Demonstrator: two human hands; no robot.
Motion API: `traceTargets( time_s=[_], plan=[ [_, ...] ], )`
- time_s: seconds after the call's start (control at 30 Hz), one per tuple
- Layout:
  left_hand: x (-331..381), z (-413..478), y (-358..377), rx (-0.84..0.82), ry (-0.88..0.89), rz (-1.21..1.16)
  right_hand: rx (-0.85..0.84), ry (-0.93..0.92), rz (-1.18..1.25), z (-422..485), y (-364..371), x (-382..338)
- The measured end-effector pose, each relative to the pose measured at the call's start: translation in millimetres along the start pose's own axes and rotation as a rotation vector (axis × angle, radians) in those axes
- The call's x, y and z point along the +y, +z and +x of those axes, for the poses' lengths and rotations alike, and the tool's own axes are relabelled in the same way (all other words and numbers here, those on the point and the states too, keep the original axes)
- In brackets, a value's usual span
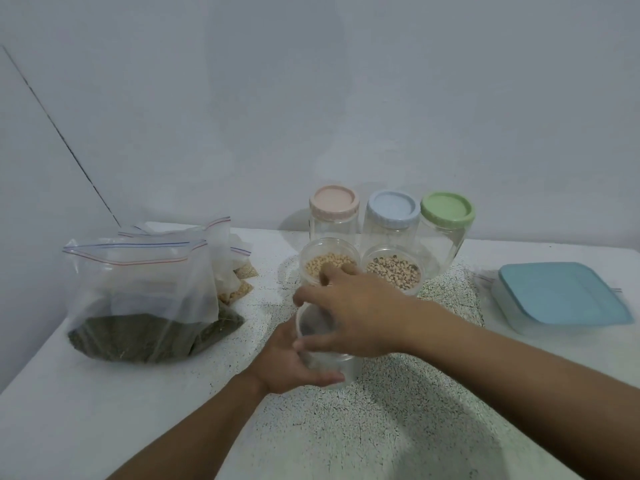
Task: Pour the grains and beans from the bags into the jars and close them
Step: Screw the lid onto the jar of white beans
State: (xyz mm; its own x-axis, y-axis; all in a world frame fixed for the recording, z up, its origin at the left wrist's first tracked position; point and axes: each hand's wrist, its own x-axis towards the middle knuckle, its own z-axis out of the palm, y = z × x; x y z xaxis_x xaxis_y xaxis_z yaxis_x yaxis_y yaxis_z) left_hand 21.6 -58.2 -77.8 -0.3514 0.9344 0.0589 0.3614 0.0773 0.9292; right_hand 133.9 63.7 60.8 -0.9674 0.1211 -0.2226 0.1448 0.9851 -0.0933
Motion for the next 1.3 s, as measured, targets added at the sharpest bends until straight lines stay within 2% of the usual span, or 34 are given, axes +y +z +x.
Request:
traceTargets(
  time_s=[0.07, 0.17, 0.37, 0.57, 0.8, 0.9, 1.03, 1.17, 1.23, 1.3],
  plan=[
    [0.8, 0.3, -0.8, -0.008, -0.008, 0.023, -0.001, 0.109, -0.168, 1.0, 9.7, -8.1],
    [1.5, -1.2, -0.7, 0.001, 0.007, 0.048, -0.017, 0.149, -0.208, 3.7, 18.2, -18.4],
    [3.4, -0.9, -0.3, -0.003, 0.021, 0.075, -0.06, -0.014, 0.137, -2.0, -3.5, -8.1],
    [2.0, -1.4, 4.9, 0.043, 0.019, 0.091, 0.139, -0.034, 0.397, -17.3, -12.8, 8.8],
    [6.2, -7.1, 15.2, 0.057, -0.007, 0.042, 0.499, 0.135, 0.809, -63.9, 7.0, 30.8],
    [11.5, -11.2, 14.0, 0.065, -0.028, 0.06, 0.553, 0.229, 0.892, -83.0, 18.4, 46.7],
    [23.4, -8.0, 16.7, -0.017, -0.04, 0.125, 0.421, 0.376, 1.062, -97.7, 39.8, 74.5],
    [35.8, -3.1, 24.0, -0.068, -0.05, 0.155, 0.2, 0.396, 1.005, -97.3, 67.7, 96.6],
    [38.0, -1.0, 26.9, -0.073, -0.073, 0.164, 0.167, 0.422, 0.983, -93.2, 83.3, 107.2],
    [39.3, -0.5, 25.8, -0.088, -0.108, 0.176, 0.178, 0.441, 0.861, -85.6, 98.3, 113.4]
  ],
)
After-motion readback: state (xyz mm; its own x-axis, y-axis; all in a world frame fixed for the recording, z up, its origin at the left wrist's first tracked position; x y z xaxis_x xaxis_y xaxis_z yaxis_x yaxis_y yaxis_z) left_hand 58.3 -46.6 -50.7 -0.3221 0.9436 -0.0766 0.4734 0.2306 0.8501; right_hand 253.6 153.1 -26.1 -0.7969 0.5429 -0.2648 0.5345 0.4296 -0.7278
